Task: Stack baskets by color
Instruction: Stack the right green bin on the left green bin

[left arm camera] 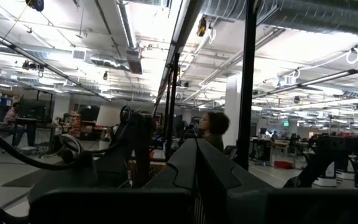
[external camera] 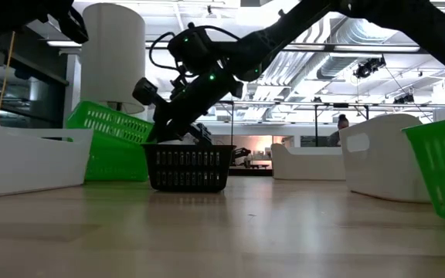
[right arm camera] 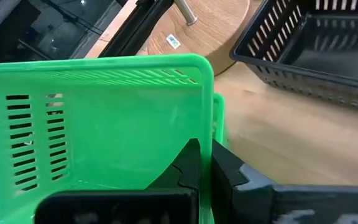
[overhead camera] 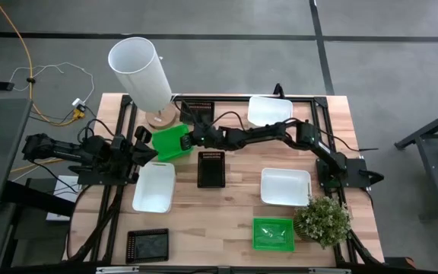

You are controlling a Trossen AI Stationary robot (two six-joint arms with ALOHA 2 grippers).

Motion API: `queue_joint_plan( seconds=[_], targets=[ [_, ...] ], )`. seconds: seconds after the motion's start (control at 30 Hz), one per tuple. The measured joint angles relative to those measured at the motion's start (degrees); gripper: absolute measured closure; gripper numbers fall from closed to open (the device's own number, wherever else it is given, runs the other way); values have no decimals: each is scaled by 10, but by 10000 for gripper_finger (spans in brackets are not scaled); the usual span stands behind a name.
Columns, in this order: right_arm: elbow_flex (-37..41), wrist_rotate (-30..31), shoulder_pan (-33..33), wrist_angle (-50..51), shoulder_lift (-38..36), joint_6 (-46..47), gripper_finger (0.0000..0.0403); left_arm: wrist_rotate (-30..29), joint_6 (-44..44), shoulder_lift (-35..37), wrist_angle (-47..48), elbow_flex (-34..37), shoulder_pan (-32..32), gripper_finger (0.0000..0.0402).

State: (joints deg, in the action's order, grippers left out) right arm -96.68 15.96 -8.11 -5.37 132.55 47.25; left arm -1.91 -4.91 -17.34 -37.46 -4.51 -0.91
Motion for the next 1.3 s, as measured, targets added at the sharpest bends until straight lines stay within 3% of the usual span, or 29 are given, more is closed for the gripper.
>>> queue_joint_plan(
  seconds=[0.37,0.63,0.87,1.3],
  targets=[
    [-1,-44,-13,3,0,-37,403,0,0,0,1,0,0,401],
    [-85,-19,-16,129,-2,-83,403,0,0,0,1,0,0,401],
    [-106,-30,-16,178,-2,-117,401,0,0,0,1,0,0,401],
    [-104,-39,-16,197,-2,-128,360,0,-4,0,1,0,0,401]
  ],
)
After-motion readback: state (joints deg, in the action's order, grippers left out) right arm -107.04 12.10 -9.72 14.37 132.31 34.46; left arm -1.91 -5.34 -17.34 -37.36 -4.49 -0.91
